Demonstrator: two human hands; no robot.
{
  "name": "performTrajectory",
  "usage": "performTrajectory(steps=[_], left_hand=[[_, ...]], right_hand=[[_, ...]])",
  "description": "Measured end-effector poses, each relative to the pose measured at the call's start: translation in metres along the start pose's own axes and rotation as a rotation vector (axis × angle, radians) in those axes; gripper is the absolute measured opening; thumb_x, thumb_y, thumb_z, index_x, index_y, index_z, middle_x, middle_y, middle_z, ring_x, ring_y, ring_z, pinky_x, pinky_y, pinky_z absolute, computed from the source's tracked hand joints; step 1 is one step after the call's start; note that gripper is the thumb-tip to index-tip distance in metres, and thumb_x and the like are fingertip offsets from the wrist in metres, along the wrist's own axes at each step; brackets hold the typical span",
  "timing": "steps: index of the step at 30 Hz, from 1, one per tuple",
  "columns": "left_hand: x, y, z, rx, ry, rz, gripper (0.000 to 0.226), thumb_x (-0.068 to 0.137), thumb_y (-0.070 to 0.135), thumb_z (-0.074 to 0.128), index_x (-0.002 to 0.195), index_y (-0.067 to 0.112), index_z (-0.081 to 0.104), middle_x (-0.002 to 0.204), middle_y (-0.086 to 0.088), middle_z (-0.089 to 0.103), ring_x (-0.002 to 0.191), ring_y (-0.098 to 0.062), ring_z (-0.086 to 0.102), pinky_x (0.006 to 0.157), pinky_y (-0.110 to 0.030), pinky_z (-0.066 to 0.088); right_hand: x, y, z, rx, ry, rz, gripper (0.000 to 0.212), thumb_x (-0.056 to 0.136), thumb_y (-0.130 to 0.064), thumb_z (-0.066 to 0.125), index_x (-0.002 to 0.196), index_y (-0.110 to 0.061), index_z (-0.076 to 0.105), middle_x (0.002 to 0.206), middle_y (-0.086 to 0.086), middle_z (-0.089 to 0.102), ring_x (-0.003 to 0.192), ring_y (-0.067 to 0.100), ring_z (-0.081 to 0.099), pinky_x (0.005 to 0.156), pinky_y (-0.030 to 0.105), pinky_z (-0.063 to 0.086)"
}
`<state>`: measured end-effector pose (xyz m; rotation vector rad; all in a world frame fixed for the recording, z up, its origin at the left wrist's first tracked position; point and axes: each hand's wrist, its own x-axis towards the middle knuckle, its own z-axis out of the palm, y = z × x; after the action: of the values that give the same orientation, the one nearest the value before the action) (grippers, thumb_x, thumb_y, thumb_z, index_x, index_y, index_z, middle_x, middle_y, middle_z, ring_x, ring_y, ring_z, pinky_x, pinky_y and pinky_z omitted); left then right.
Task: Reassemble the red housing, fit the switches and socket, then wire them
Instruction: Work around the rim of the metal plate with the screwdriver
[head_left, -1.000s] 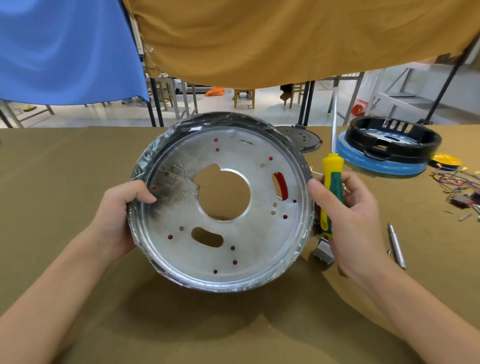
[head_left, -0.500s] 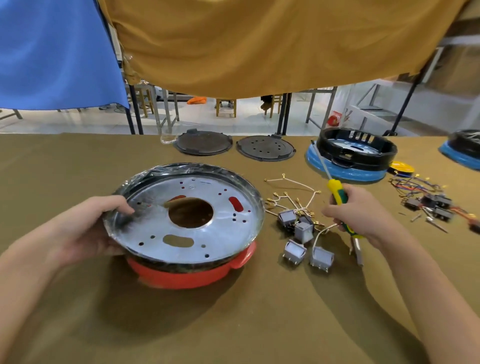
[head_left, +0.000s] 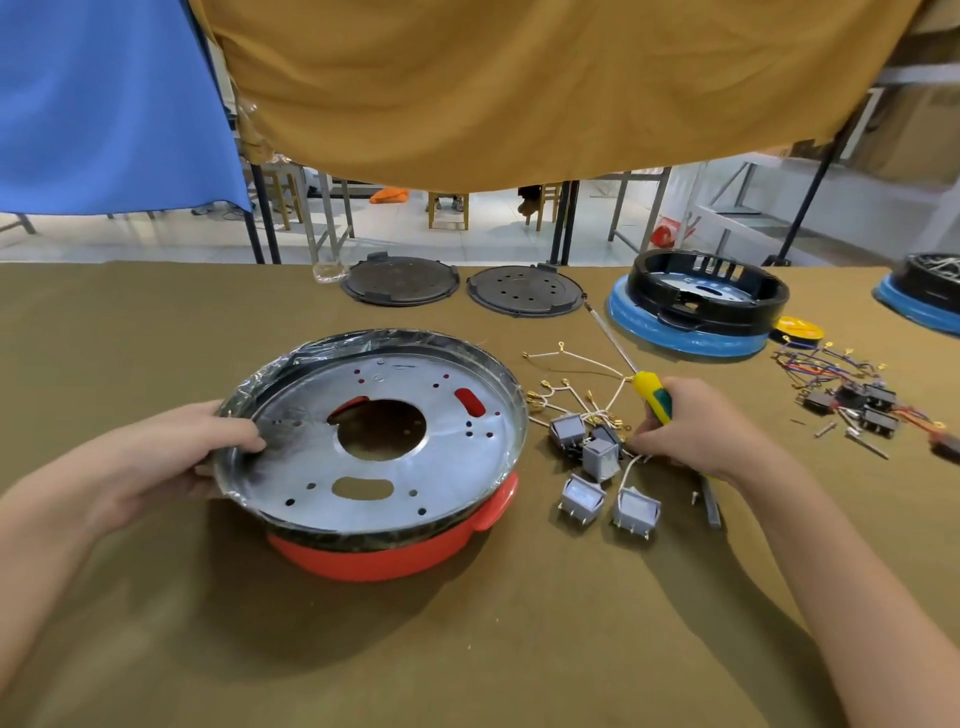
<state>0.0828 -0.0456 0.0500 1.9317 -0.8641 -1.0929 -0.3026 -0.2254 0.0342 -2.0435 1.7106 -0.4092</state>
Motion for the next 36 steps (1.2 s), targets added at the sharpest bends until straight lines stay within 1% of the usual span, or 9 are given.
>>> performTrajectory(steps=[3,7,11,14,17,20,23,28,36], left_hand=[[-0.001,0.001,0.002,0.026,0.011,0.026,0.030,0.085,0.009,0.062,0.115,0.012,0.067,0.113,-0.016,0.072,0.102,-0.034,0.065,0.091,-0.044,0.052],[0.002,0.000,0.003,0.061,0.067,0.045,0.027,0.090,0.010,0.057,0.114,0.020,0.065,0.109,-0.008,0.074,0.092,-0.023,0.068,0.070,-0.032,0.052],[0.000,0.001,0.002,0.083,0.036,0.056,0.023,0.092,0.015,0.059,0.114,0.020,0.064,0.107,-0.005,0.074,0.084,-0.015,0.069,0.064,-0.026,0.052],[-0.003,0.006,0.002,0.145,0.212,0.134,0.038,0.093,0.028,0.066,0.127,0.017,0.053,0.123,-0.005,0.064,0.102,-0.020,0.063,0.082,-0.033,0.051],[-0.010,0.024,0.007,0.448,0.493,0.464,0.057,0.089,0.031,0.068,0.140,0.018,0.045,0.127,-0.007,0.054,0.116,-0.022,0.053,0.100,-0.038,0.043],[-0.025,0.063,0.024,0.651,0.225,0.682,0.042,0.090,0.041,0.063,0.129,0.032,0.052,0.111,0.015,0.060,0.100,-0.003,0.058,0.082,-0.021,0.045],[-0.027,0.094,0.043,0.984,-0.129,0.528,0.047,0.088,0.057,0.060,0.131,0.044,0.047,0.122,0.022,0.052,0.111,0.000,0.054,0.094,-0.027,0.046],[-0.013,0.101,0.069,1.132,-0.369,0.494,0.049,0.092,0.053,0.056,0.139,0.044,0.044,0.136,0.022,0.046,0.121,-0.003,0.051,0.104,-0.032,0.043],[0.019,0.099,0.069,0.464,-0.156,0.798,0.020,0.081,0.032,0.079,0.098,0.032,0.068,0.087,0.014,0.073,0.068,-0.003,0.066,0.066,-0.022,0.052]], right_hand=[[0.002,-0.003,0.004,-0.064,0.029,-0.022,0.023,0.077,-0.017,0.078,0.089,-0.016,0.058,0.089,0.008,0.067,0.086,0.024,0.064,0.082,0.047,0.056],[-0.002,-0.005,0.001,-0.026,0.163,-0.093,0.021,0.077,-0.011,0.075,0.084,-0.015,0.056,0.081,0.007,0.062,0.079,0.024,0.062,0.066,0.036,0.053],[-0.013,-0.028,-0.002,0.374,0.164,-0.206,0.020,0.073,-0.007,0.073,0.085,-0.009,0.057,0.077,0.012,0.067,0.064,0.021,0.065,0.058,0.036,0.057],[-0.017,-0.062,-0.003,0.631,-0.066,-0.314,0.023,0.073,-0.009,0.074,0.089,-0.005,0.058,0.078,0.008,0.073,0.068,0.018,0.069,0.058,0.024,0.054],[-0.016,-0.094,0.003,0.794,-0.281,-0.378,0.025,0.067,-0.005,0.074,0.080,-0.011,0.054,0.079,0.011,0.073,0.081,0.031,0.071,0.067,0.033,0.054],[-0.010,-0.116,0.008,0.842,-0.373,-0.400,0.029,0.068,0.001,0.075,0.081,-0.011,0.051,0.079,0.011,0.073,0.086,0.034,0.073,0.067,0.030,0.057],[-0.004,-0.126,0.008,0.896,-0.363,-0.375,0.030,0.073,0.006,0.074,0.084,-0.009,0.050,0.081,0.012,0.074,0.086,0.034,0.074,0.063,0.027,0.058],[0.004,-0.125,0.011,0.780,-0.406,-0.362,0.029,0.075,0.007,0.074,0.080,-0.010,0.050,0.086,0.016,0.074,0.073,0.027,0.065,0.071,0.034,0.056],[0.007,-0.131,0.021,1.114,-0.638,-0.291,0.036,0.074,0.015,0.069,0.079,-0.013,0.047,0.080,0.014,0.070,0.065,0.020,0.069,0.061,0.023,0.055]])
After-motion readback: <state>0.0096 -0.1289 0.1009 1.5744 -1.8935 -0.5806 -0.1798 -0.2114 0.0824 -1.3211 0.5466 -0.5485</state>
